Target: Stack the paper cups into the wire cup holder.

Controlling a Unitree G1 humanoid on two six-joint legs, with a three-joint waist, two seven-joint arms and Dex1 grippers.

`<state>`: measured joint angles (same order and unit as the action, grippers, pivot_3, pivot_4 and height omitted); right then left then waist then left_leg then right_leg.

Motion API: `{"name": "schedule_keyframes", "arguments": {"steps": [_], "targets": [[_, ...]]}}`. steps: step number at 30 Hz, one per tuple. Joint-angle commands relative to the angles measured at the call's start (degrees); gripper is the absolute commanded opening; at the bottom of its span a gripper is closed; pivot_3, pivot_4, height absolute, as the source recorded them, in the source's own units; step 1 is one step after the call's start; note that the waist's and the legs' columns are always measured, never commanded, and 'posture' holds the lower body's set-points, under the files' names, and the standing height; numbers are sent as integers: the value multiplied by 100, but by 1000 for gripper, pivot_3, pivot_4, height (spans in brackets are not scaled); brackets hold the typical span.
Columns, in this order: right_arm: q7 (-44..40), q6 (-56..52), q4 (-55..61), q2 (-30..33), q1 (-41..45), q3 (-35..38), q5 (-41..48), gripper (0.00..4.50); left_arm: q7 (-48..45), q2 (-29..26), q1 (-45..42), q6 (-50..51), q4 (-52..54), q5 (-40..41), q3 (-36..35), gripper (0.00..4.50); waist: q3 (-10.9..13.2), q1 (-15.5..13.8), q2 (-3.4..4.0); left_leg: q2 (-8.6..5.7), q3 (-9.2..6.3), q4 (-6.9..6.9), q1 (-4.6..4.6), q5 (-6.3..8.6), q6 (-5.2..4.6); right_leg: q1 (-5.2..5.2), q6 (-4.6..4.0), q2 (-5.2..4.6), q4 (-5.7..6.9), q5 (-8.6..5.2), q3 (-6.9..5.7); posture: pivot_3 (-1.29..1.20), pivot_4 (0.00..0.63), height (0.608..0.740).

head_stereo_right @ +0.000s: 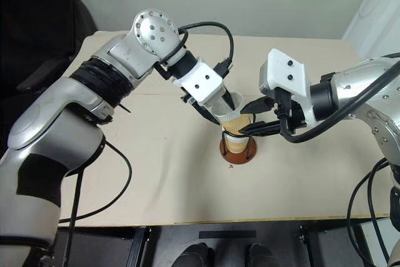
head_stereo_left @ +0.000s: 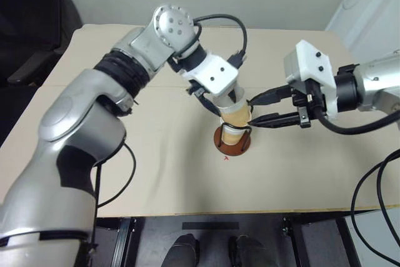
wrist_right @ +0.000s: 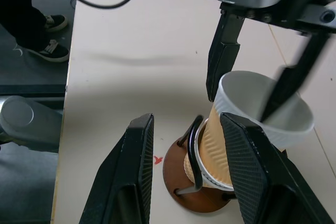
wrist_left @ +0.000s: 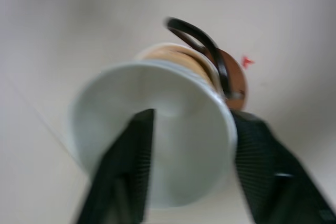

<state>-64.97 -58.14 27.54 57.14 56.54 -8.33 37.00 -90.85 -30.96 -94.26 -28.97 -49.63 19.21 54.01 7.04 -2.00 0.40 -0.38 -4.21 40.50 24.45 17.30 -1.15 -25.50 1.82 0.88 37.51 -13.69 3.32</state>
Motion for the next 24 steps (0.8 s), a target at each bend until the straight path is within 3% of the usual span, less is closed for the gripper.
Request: {"name": "schedule_keyframes", "arguments": {"steps": [1,11,15,24], "targets": [[40,-1,126,95,12,251,75,1969,-165,54,-115,-18,-7,-71,-365,3365,-1,-1,-1,-1,2,0,0,1,-1,0,0,1,2,0,-2,0,150,740],[34,26,109,118,7,249,63,1969,-165,134,-118,448,133,57,-803,3365,0,-6,-1,1,0,33,5,3,-5,-7,2,-4,33,-1,6,0,150,740],[83,28,101,73,19,245,52,1969,-165,24,-62,913,-21,85,-1525,3365,0,-1,0,-1,6,46,6,4,-6,-12,3,0,33,-1,5,0,150,740],[123,4,79,201,-291,382,82,1969,304,-1419,1528,3482,1050,462,-3608,3365,-1,139,17,7,15,49,-10,1,0,-17,3,9,46,-2,18,0,150,740]]}}
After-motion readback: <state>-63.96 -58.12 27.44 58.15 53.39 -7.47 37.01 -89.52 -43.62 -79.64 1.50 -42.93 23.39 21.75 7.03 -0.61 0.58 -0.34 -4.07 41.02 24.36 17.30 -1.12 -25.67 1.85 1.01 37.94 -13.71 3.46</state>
